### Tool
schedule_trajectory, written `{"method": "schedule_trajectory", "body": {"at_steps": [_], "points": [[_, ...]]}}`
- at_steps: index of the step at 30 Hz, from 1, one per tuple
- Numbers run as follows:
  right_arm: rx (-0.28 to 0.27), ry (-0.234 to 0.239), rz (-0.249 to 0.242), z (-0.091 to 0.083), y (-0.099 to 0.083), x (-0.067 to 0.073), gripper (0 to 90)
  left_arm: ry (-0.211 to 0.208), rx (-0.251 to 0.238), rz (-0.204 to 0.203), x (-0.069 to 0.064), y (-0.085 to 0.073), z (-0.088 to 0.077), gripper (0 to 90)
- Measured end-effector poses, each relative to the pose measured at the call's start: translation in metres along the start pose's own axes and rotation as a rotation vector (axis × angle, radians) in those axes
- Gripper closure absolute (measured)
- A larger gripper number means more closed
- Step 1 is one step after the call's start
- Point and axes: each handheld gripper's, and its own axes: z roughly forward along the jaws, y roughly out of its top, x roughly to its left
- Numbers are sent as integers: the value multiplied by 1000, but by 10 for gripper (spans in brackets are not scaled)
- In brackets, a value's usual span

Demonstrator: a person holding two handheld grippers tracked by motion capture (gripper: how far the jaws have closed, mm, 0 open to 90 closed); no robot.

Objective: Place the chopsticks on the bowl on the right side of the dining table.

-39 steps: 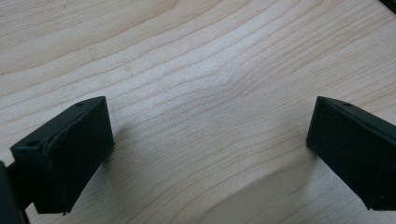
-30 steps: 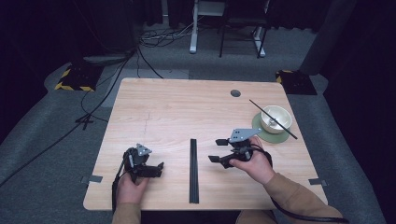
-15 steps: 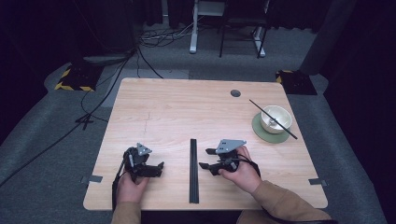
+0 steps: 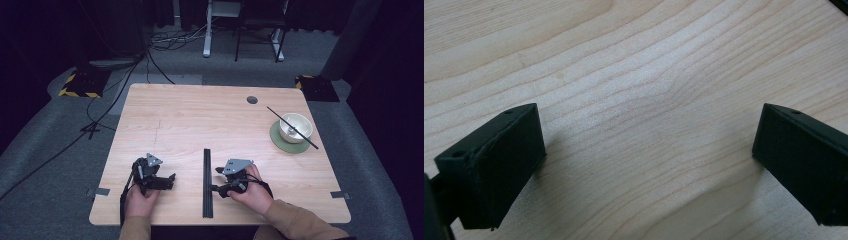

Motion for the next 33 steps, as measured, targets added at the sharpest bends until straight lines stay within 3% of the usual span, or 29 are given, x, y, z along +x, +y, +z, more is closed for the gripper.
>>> {"method": "schedule_trajectory", "body": {"at_steps": [22, 33], "points": [[17, -9, -14, 4, -2, 4, 318, 0, 0, 0, 0, 0, 0, 6], [44, -49, -15, 0, -7, -2, 344, 0, 0, 0, 0, 0, 0, 7]]}}
